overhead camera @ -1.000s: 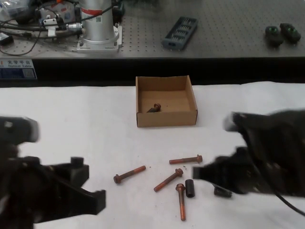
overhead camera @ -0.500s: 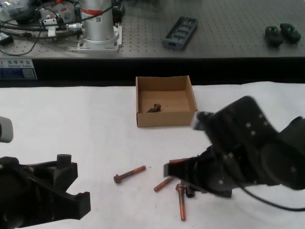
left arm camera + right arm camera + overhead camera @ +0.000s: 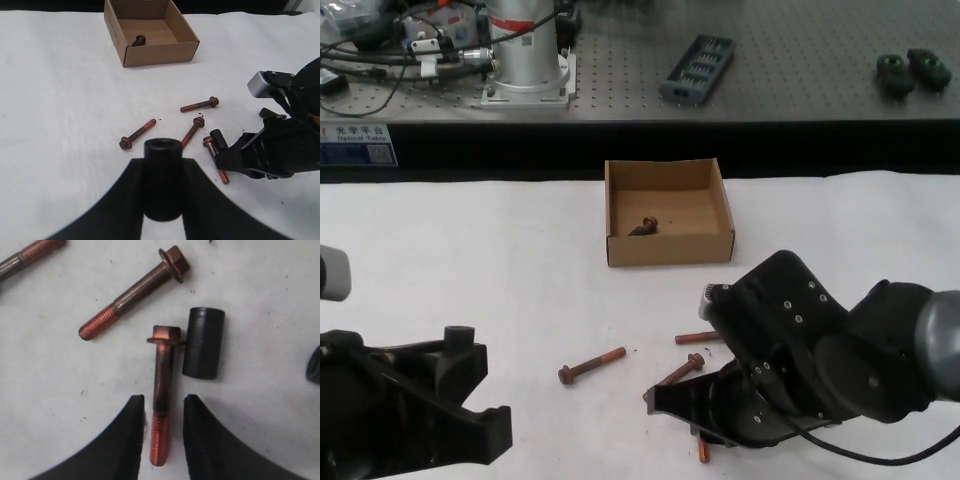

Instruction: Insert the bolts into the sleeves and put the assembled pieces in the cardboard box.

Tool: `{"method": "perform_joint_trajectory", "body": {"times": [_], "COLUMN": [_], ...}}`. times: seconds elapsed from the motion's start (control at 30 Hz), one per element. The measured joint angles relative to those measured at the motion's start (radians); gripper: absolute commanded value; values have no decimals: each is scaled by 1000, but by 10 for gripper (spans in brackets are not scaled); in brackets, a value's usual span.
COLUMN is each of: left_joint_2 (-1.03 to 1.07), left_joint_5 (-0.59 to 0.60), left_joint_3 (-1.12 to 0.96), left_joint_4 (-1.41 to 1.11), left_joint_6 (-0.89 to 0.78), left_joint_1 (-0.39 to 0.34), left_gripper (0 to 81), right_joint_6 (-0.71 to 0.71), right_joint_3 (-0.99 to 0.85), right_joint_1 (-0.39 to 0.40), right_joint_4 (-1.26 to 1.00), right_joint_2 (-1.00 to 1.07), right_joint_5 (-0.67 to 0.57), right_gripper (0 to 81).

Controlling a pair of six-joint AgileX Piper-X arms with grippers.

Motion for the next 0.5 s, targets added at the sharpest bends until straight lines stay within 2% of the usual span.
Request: {"method": "perform_joint_trajectory", "body": {"times": [0.27,0.5], "left_joint_2": [0,0], "left_joint_5": [0,0], "left_joint_3": [-2,-50], "left_joint_4": [0,6], "left_joint_6": [0,52], "left_joint_1": [0,0], "left_gripper": [83,83], "right_joint_6": [0,-43], "right_joint_3": [-45,-153], "right_joint_1": [0,0], "right_joint_4": [0,149], "right_joint_2": [48,113], "right_joint_5": [0,63], "right_gripper": [217,138]}}
